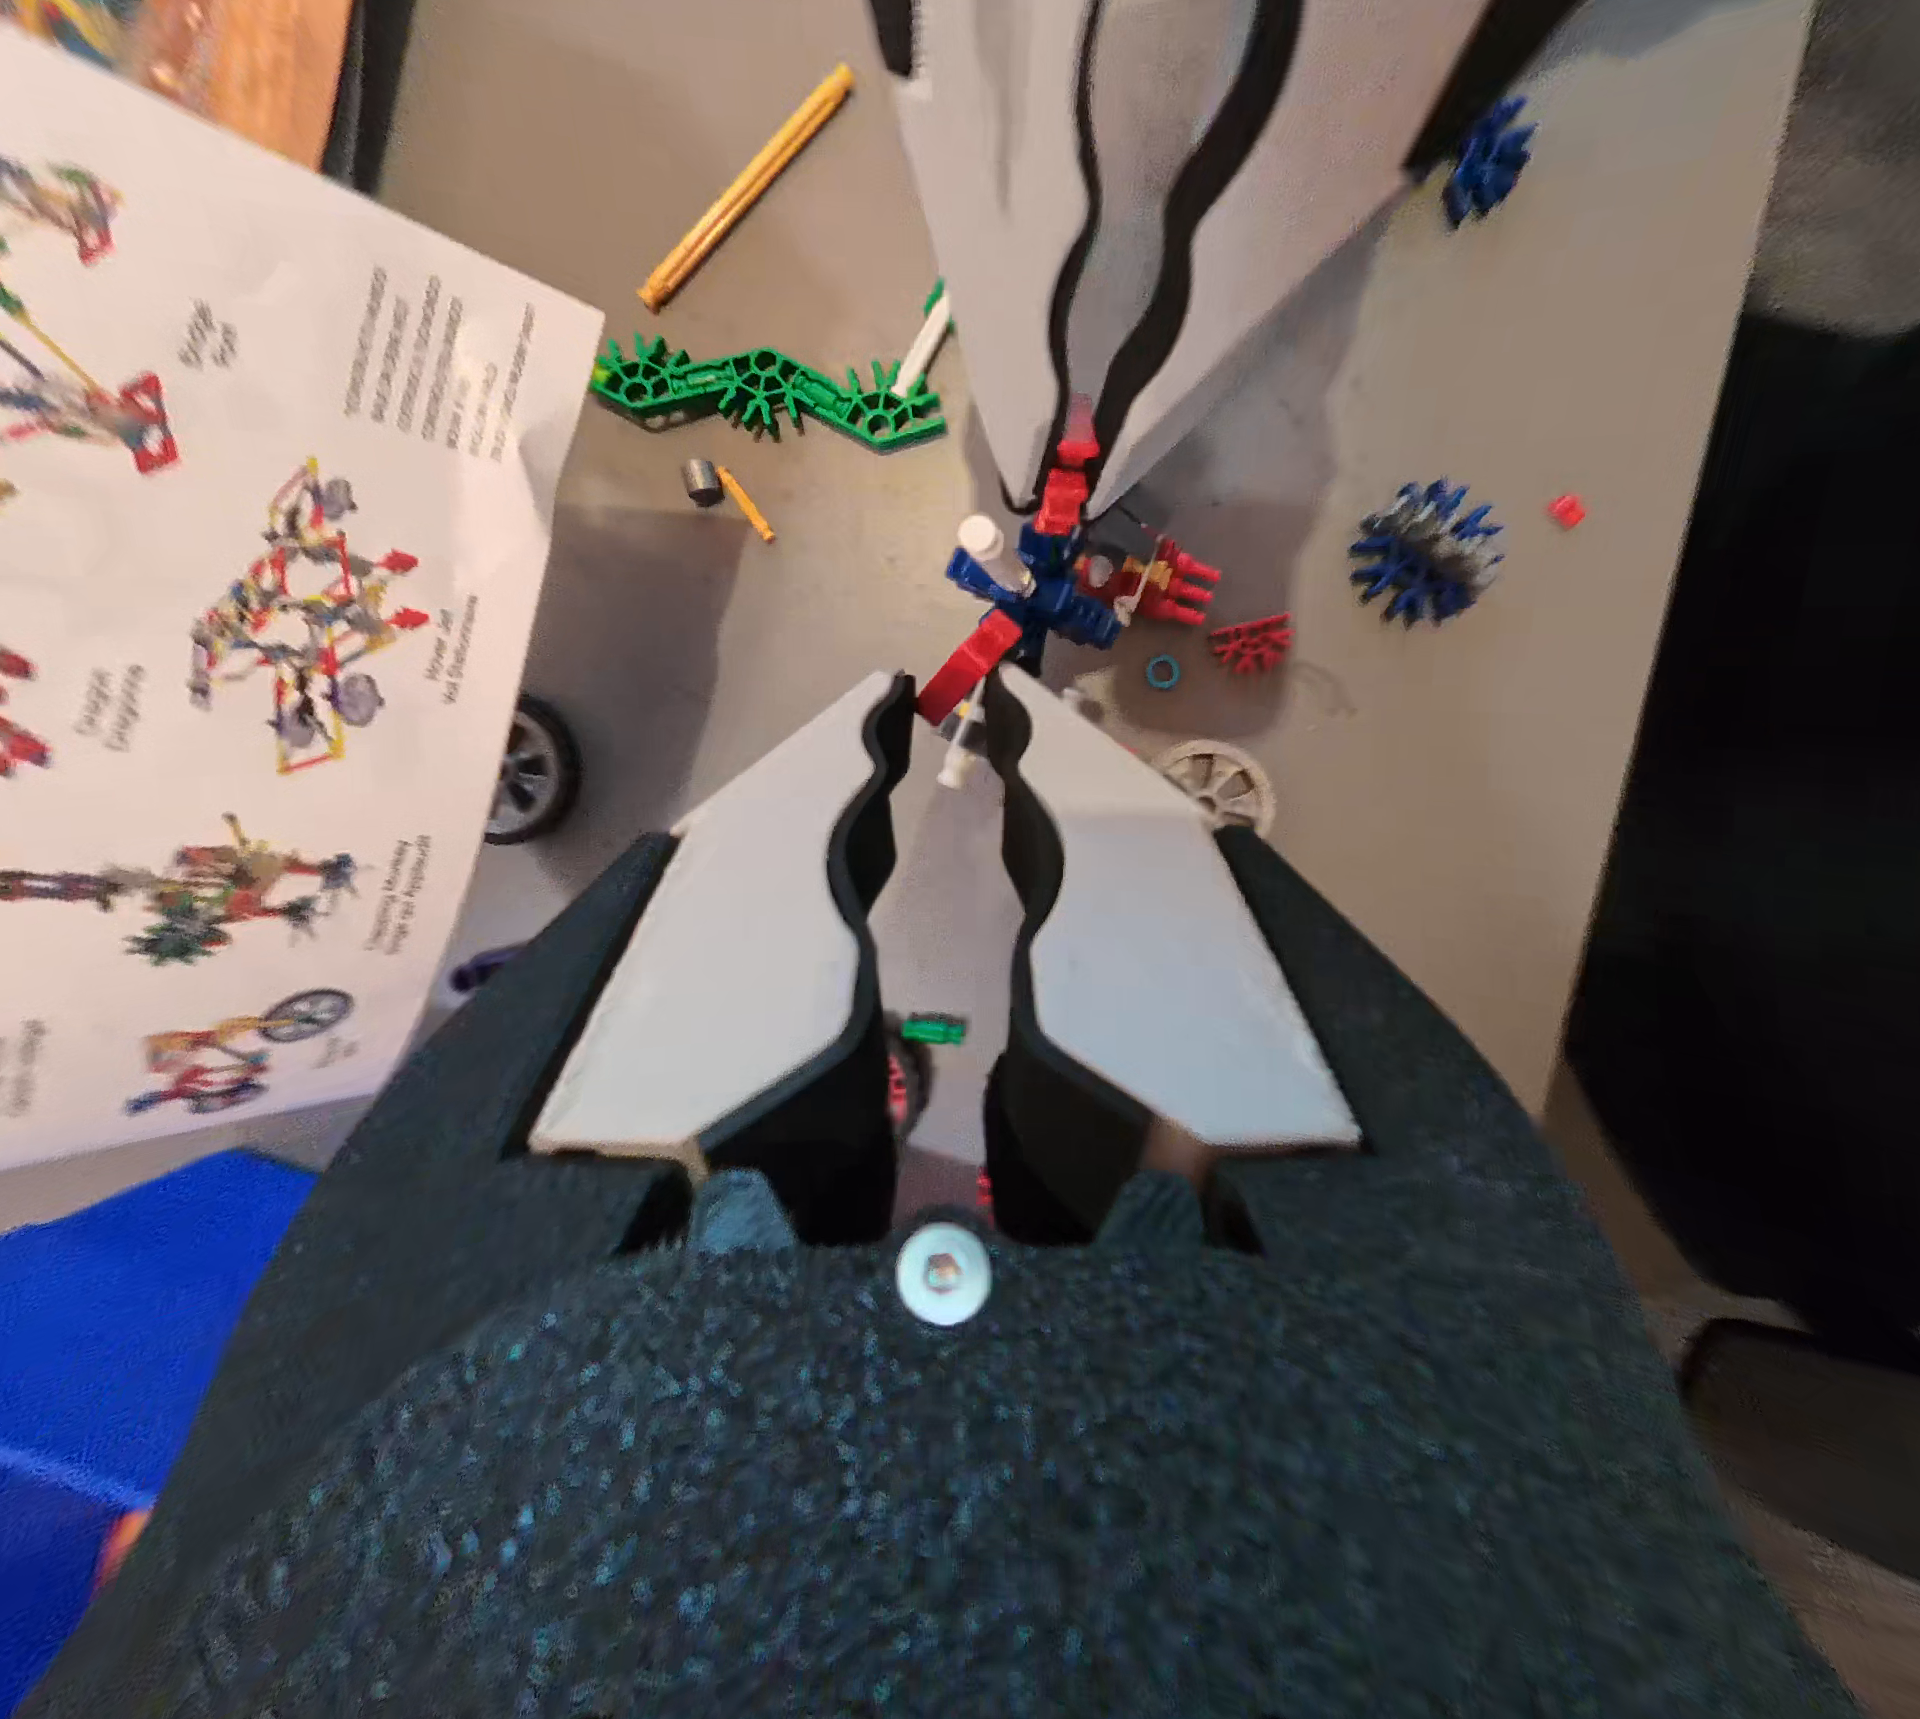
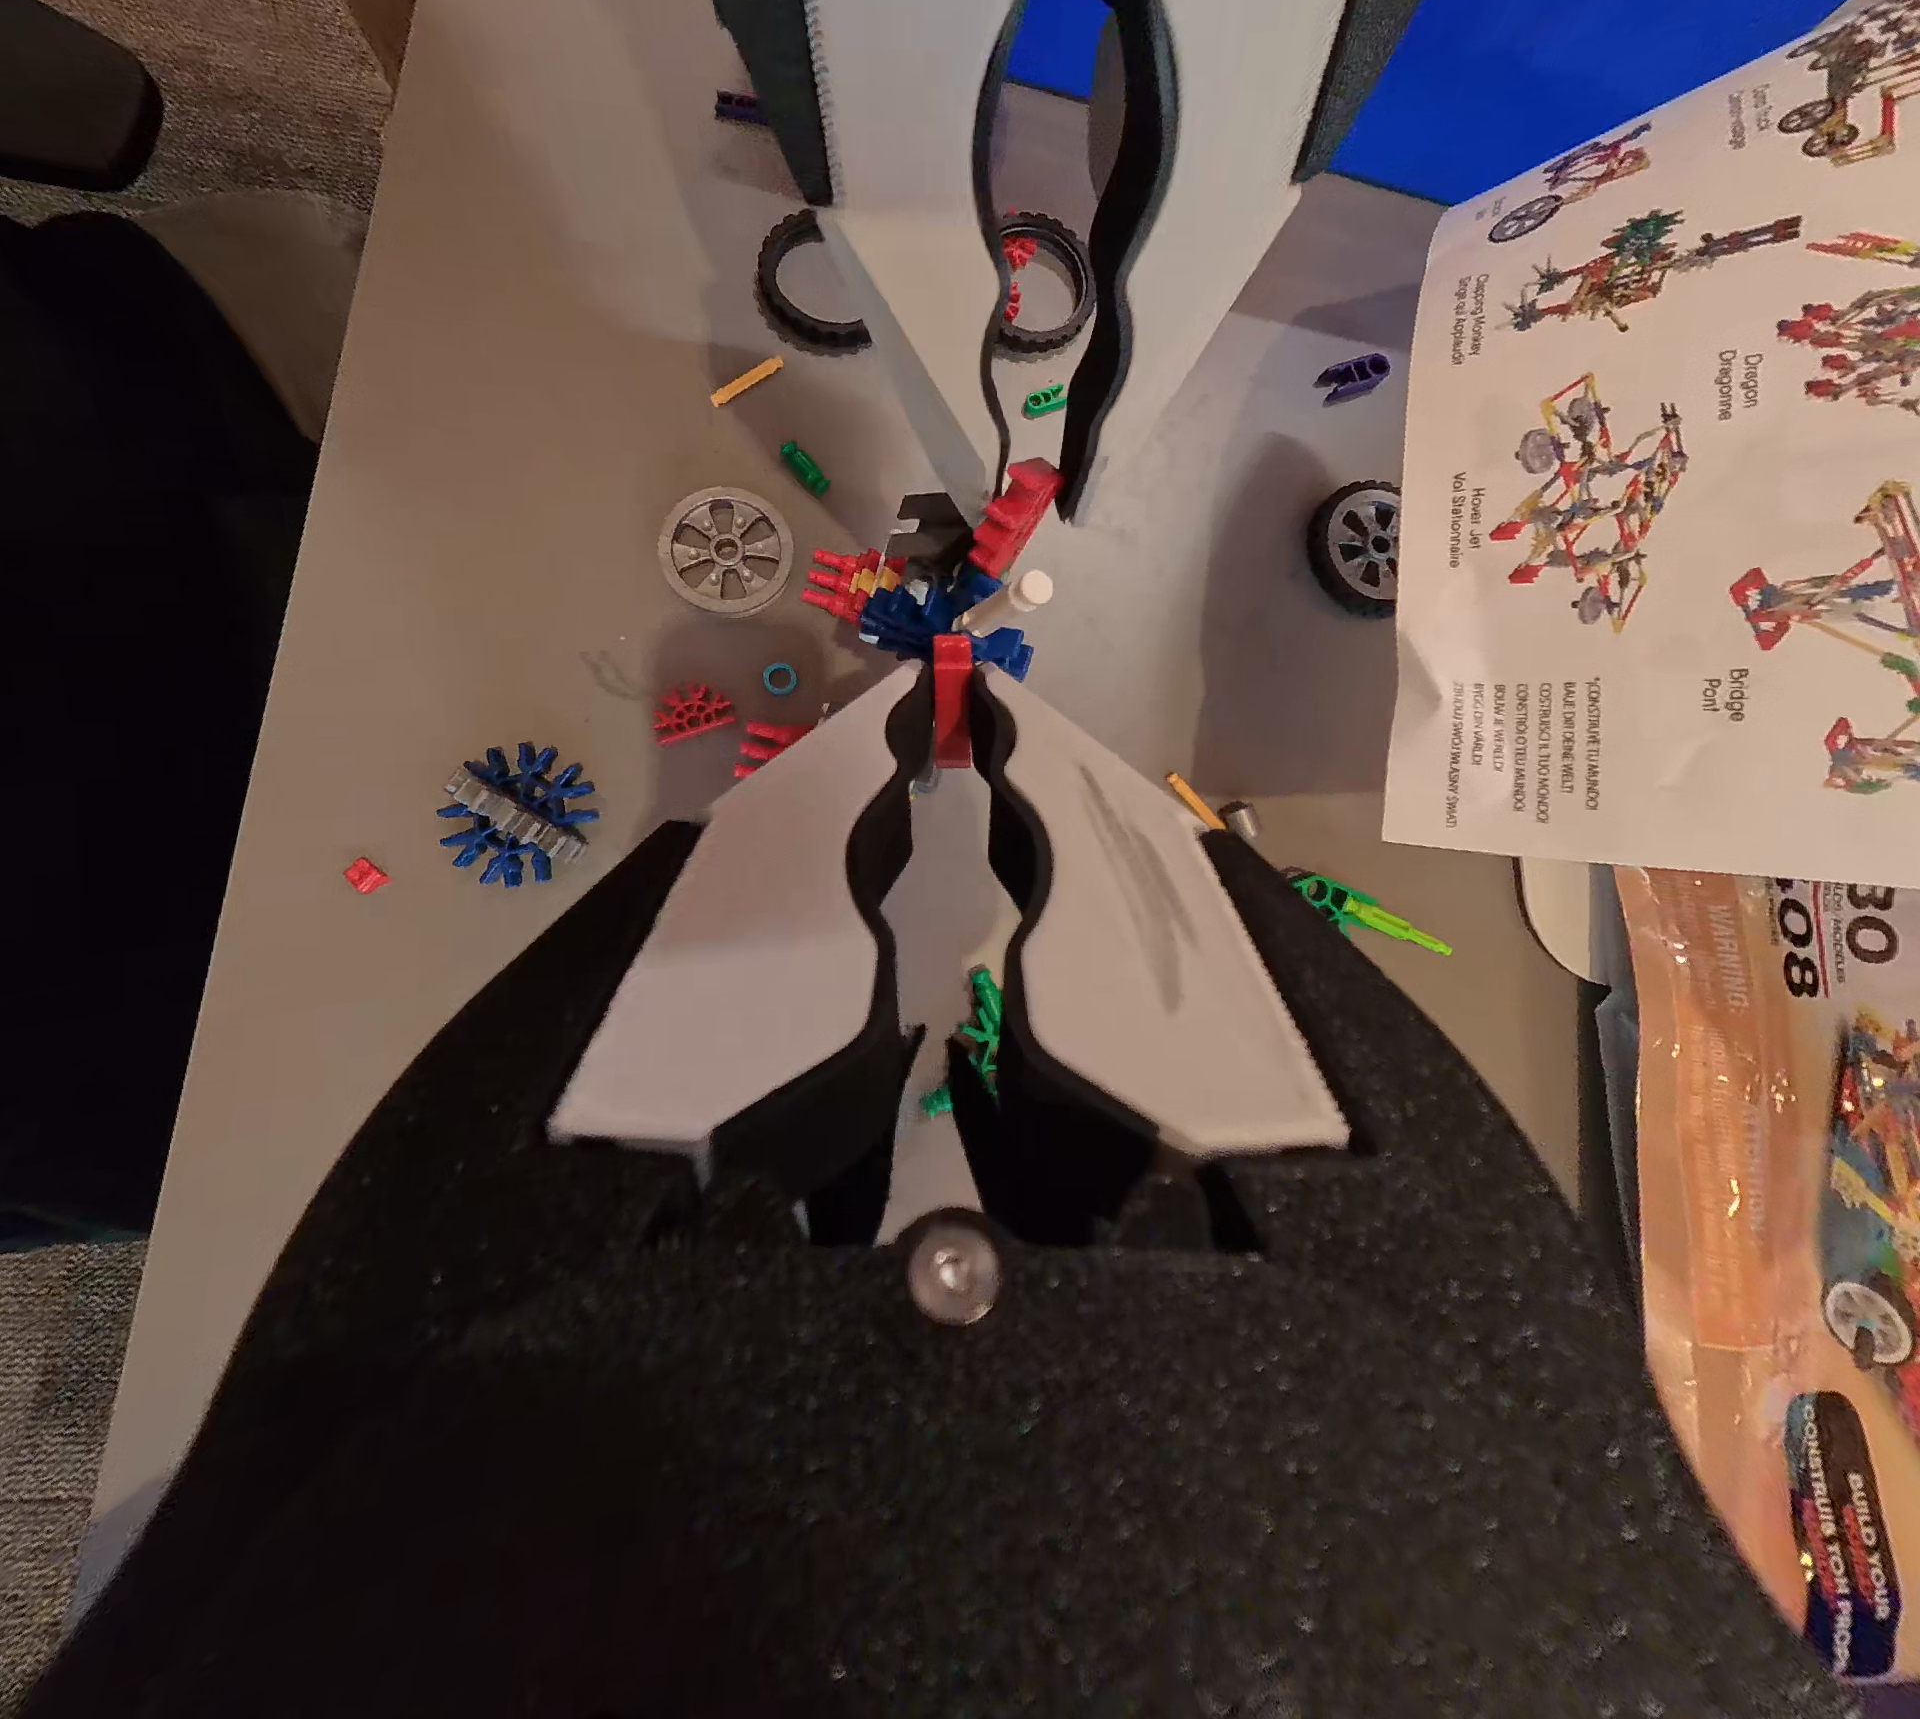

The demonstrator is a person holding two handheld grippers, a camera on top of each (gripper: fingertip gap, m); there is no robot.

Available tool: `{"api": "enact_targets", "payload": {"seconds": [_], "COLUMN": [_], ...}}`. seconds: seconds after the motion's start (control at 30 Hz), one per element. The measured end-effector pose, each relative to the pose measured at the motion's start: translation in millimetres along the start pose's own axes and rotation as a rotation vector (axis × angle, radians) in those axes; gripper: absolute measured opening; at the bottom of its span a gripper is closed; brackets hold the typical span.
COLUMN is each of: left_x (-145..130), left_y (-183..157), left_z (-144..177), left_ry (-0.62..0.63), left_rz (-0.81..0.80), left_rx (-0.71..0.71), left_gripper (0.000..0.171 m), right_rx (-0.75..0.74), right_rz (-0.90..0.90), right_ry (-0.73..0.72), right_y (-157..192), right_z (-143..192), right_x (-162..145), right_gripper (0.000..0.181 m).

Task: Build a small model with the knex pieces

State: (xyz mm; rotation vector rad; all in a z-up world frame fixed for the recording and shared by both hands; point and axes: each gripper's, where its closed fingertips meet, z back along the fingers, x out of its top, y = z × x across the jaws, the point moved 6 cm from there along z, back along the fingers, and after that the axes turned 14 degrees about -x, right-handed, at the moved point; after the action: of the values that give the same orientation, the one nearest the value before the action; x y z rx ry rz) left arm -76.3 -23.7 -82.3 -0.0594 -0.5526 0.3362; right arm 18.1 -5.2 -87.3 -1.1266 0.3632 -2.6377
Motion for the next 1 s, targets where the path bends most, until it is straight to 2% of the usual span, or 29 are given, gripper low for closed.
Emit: {"api": "enact_targets", "payload": {"seconds": [0.1, 0.2, 0.3, 0.4, 0.5, 0.57, 0.7, 1.0], "left_x": [-0.7, -1.5, -1.0, -0.4, 2.1, 2.1, 1.3, -0.9], "left_y": [3.3, 4.7, 1.3, -2.6, -8.1, -7.8, -6.3, -12.5], "left_z": [0.9, 0.6, 0.6, -1.7, -5.6, -6.5, -6.8, -7.5], "left_ry": [-0.069, -0.104, -0.09, -0.06, -0.067, -0.076, -0.12, -0.177], "left_rz": [0.154, 0.244, 0.223, 0.118, 0.031, 0.008, 0.019, 0.138], "left_rx": [-0.096, -0.138, -0.105, -0.04, -0.038, -0.036, -0.032, 0.06], "left_gripper": [0.011, 0.01, 0.011, 0.015, 0.015, 0.01, 0.01, 0.008], "right_rx": [-0.003, -0.003, -0.001, -0.007, -0.008, 0.007, 0.037, 0.055], "right_rz": [-0.012, -0.051, -0.073, -0.061, -0.047, -0.049, -0.089, -0.326], "right_ry": [0.009, 0.024, 0.029, 0.026, 0.048, 0.046, 0.031, 0.068], "right_y": [0.7, 0.5, 1.3, 1.8, 0.5, 0.1, 1.4, -3.6], "right_z": [1.3, 1.7, 2.1, 2.8, 2.0, 1.4, 2.0, -0.7], "right_x": [-0.8, -1.2, -1.0, -1.4, -6.2, -8.3, -9.3, -10.2], "right_gripper": [0.006, 0.006, 0.006, 0.007, 0.019, 0.01, 0.007, 0.005]}}
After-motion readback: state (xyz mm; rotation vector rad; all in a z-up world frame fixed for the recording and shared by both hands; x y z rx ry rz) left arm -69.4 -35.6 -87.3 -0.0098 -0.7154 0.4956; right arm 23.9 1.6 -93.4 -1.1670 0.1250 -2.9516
